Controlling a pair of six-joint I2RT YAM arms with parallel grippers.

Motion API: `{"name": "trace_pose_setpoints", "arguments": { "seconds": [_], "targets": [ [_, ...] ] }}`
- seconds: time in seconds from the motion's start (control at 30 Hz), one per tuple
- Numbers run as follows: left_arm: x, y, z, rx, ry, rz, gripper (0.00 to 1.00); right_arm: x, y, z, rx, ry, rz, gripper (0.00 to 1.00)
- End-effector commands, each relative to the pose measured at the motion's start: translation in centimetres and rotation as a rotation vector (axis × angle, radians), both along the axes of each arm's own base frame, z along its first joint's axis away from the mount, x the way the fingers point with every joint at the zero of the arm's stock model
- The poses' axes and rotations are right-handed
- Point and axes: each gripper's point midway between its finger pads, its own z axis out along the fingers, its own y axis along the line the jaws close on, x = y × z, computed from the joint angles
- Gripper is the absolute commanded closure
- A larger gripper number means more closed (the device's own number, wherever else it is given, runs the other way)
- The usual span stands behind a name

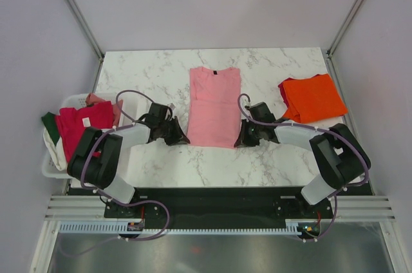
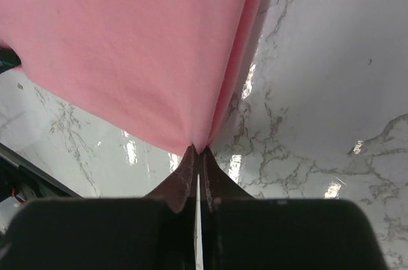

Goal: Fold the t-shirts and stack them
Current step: Fold the tshirt

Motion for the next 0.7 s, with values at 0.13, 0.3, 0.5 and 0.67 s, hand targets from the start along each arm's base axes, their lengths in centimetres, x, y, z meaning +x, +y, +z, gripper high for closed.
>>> {"name": "trace_pose_setpoints", "arguments": {
  "seconds": [0.13, 0.3, 0.5, 0.67],
  "targets": [
    [-2.2, 0.3, 1.1, -0.014, -0.001, -0.013, 0.98, -0.3, 0.0, 2.3, 0.012, -0.052, 0.039, 1.00],
    [-4.8, 0.1, 3.0, -0.058, -0.034, -0.028, 0.98, -2.1, -0.7, 4.4, 0.030, -0.064, 0.057, 1.00],
    [-8.9, -0.6, 4.9, -0.129, -0.030, -0.042, 0.98, -4.4, -2.0, 6.4, 0.038, -0.082, 0.059, 1.00],
    [-9.8, -0.9, 6.9, -0.181, -0.043, -0.047, 0.98, -5.0, -2.8, 8.2, 0.021, -0.115, 0.059, 1.00]
  ]
}}
